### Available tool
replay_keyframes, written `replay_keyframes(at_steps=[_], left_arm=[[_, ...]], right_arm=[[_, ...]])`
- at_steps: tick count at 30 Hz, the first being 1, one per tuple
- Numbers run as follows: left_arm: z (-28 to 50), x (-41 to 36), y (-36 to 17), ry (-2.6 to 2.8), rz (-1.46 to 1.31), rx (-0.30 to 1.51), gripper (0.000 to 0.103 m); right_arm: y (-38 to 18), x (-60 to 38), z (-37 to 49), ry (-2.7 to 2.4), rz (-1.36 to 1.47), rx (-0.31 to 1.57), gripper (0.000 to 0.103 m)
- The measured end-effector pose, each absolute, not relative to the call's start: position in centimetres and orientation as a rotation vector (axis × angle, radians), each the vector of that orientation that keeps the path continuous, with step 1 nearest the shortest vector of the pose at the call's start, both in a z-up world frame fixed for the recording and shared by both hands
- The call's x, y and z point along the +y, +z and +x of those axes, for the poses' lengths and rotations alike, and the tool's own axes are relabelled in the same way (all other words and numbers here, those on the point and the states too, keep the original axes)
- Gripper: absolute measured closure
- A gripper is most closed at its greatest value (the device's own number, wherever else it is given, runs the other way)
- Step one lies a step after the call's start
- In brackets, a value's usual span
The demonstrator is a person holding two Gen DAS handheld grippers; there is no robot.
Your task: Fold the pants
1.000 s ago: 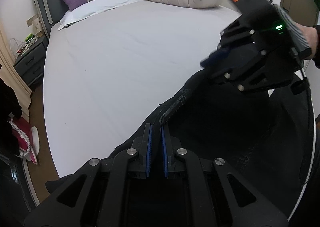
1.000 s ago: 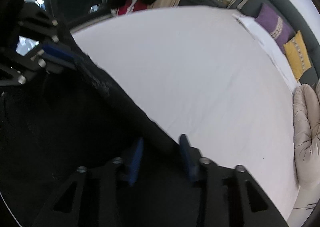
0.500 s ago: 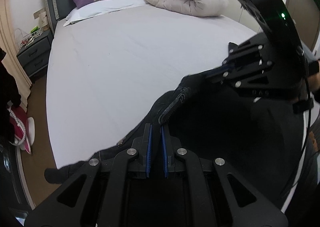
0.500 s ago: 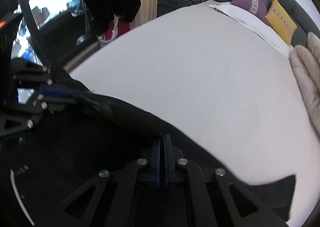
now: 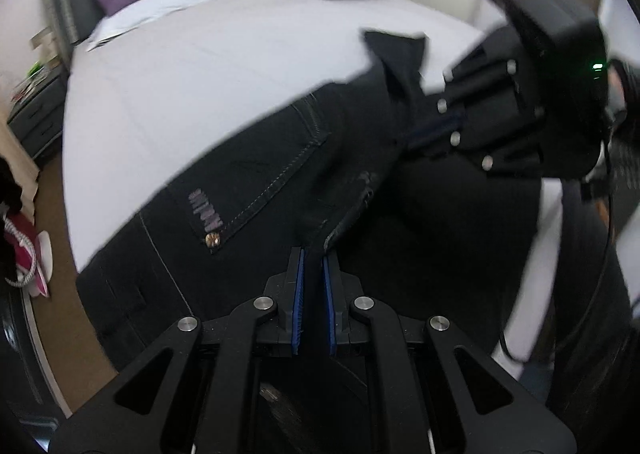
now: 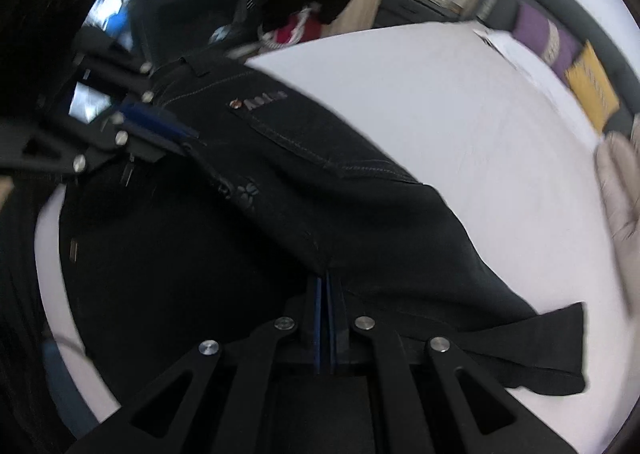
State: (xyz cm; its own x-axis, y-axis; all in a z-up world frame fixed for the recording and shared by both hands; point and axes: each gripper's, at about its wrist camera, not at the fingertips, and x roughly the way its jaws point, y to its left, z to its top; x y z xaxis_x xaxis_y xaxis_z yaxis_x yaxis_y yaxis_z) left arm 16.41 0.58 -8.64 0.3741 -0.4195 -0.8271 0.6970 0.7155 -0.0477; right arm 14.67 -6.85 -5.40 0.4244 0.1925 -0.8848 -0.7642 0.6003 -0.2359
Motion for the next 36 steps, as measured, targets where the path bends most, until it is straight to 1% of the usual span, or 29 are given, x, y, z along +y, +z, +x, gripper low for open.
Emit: replay_keyframes(at_steps=[5, 13, 17, 21, 27, 29, 30, 33, 36], left_arm=[[11.9, 0.1, -9.6, -0.786, 0.377, 0.972, 0.095], [6.0, -0.9, -9.6, -0.826, 0.444, 0.983, 0.095], [4.5, -0.7, -9.8, -0.846, 0.446, 0.993, 0.095], [4.6, -0.8, -9.9, -0.844, 0.469, 0.983, 0.095], [4.4, -0.6, -9.5, -0.839, 0.478, 0.967, 0.095], [5.2, 0.0, -9.8, -0.831, 0.473, 0.965, 0.093], [5.2, 0.0, -10.0, -0.826, 0.468, 0.966, 0.091], [5.3, 0.4, -10.2, -0.814, 0.440, 0.963, 0.090], [5.0, 0.4, -9.6, -0.801, 0.431, 0.964, 0.089]], right_arm=[[-7.3, -5.9, 7.6, 0.664, -0.878, 0.920, 0.100], [-8.2, -4.7, 3.4, 0.614, -0.969, 0.873, 0.100], [-8.7, -4.0, 2.0, 0.602, -0.977, 0.875, 0.099], [-9.6, -2.9, 1.6, 0.551, -1.013, 0.863, 0.099], [-9.2, -2.4, 0.0, 0.486, -1.024, 0.849, 0.099], [-9.6, -2.3, 0.0, 0.475, -1.035, 0.851, 0.099], [-10.0, -2.1, -0.2, 0.472, -1.037, 0.859, 0.099], [-11.4, -1.6, -0.3, 0.458, -1.057, 0.863, 0.099], [-11.6, -1.4, -0.6, 0.442, -1.050, 0.857, 0.098]])
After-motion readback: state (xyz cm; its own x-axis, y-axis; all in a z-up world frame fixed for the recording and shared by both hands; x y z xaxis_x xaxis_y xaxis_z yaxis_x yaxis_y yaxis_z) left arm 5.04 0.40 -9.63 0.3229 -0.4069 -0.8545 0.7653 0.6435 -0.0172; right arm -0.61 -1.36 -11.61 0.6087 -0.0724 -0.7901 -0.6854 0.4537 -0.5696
